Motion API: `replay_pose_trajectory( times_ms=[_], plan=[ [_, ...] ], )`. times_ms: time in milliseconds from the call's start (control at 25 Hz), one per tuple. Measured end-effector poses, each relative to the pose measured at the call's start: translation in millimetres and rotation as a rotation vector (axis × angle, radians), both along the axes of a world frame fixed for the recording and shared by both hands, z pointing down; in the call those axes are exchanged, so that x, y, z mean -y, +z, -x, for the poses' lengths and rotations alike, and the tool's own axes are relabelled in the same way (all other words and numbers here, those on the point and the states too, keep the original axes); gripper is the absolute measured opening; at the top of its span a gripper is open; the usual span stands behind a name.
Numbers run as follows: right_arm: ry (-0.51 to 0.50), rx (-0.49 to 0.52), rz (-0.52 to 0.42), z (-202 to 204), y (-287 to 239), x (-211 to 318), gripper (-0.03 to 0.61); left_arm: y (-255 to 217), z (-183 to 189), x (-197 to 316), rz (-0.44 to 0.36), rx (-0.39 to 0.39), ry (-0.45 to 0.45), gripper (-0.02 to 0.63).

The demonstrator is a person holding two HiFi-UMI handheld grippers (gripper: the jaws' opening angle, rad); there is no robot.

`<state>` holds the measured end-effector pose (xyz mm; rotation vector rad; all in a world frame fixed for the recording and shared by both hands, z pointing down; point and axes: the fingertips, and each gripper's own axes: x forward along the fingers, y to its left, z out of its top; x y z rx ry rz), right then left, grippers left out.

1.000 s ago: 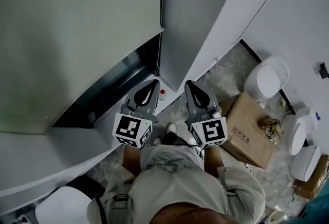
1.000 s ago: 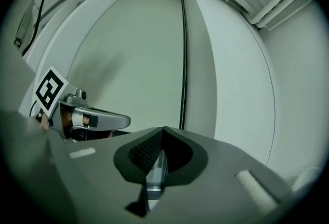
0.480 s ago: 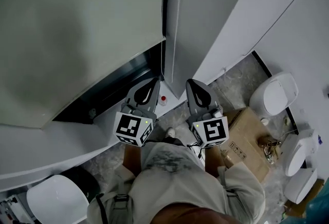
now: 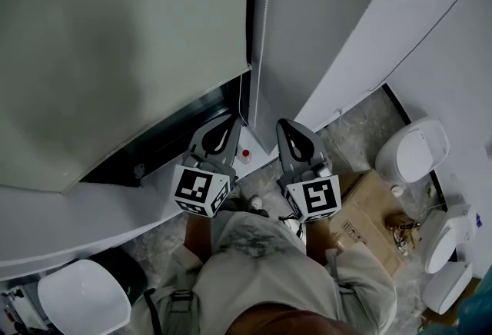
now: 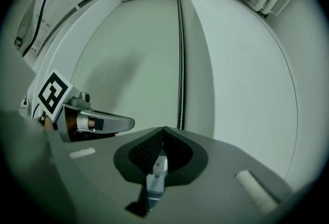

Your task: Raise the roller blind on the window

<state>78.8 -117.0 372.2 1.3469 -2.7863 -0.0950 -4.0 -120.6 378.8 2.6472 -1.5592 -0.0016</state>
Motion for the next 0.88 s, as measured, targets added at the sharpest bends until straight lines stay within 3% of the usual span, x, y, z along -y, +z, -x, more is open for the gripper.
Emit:
replay_pose_trajectory(
  times_ms=[880],
  plan=[
    [0.111, -0.001, -0.021, 22, -1, 60, 0.011, -5, -2, 83, -0.023, 0.004, 0.158, 0.006]
  ],
)
